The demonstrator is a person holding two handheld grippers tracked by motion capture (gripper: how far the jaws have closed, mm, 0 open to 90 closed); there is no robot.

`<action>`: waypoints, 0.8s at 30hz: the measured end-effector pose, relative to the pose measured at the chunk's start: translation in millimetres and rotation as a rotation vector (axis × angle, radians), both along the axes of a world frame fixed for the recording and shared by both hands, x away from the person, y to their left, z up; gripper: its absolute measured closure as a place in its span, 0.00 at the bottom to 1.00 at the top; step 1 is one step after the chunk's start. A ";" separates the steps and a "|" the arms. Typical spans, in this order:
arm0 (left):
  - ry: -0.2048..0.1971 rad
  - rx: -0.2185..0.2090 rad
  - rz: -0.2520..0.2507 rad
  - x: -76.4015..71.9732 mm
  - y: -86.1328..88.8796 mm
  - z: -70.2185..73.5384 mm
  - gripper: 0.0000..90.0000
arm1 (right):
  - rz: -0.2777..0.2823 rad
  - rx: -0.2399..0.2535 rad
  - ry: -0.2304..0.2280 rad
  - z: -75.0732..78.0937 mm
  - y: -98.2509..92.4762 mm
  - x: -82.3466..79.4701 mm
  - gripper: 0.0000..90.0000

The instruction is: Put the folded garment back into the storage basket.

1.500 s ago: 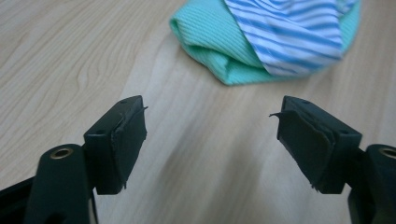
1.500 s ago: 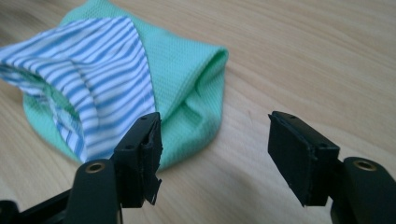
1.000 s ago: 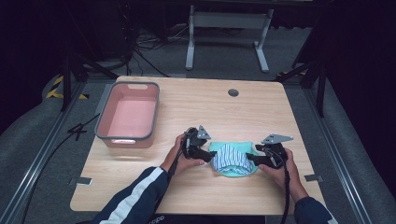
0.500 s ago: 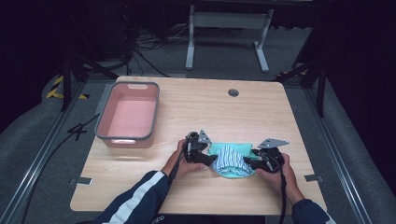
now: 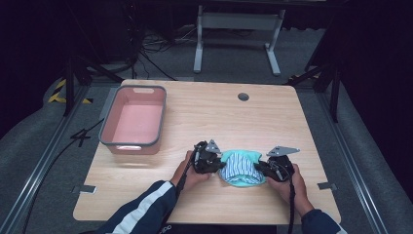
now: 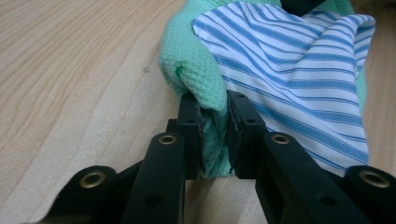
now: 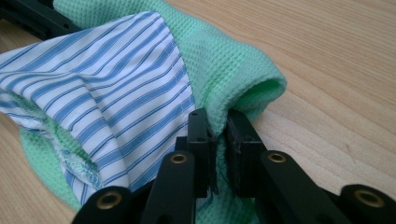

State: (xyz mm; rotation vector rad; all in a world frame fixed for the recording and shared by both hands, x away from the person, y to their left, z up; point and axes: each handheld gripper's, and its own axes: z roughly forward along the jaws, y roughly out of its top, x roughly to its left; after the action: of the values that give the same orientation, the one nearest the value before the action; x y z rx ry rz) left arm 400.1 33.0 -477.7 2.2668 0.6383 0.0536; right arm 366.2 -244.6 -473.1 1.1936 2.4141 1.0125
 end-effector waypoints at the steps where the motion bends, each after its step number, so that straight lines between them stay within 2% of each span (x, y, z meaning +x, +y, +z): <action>1: 0.004 -0.005 -0.003 0.7 0.7 -0.2 0.87 | 0.002 -0.002 -0.001 0.1 0.2 -0.1 0.91; 8: -0.026 0.045 -0.019 -4.7 -2.8 7.9 0.90 | 0.018 -0.003 -0.010 3.4 -0.5 -4.4 0.93; 12: -0.051 0.039 -0.021 -5.3 -1.0 16.7 0.90 | 0.021 0.014 -0.030 12.9 0.1 -8.1 0.93; 24: -0.064 0.031 -0.019 -3.4 2.6 32.0 0.91 | 0.028 0.044 -0.055 28.9 0.4 -9.8 0.93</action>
State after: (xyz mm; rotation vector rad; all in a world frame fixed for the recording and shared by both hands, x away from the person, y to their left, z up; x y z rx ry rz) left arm 396.7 35.6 -445.7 2.2913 0.5860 0.1272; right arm 356.5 -244.2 -444.2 1.1337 2.3845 1.0972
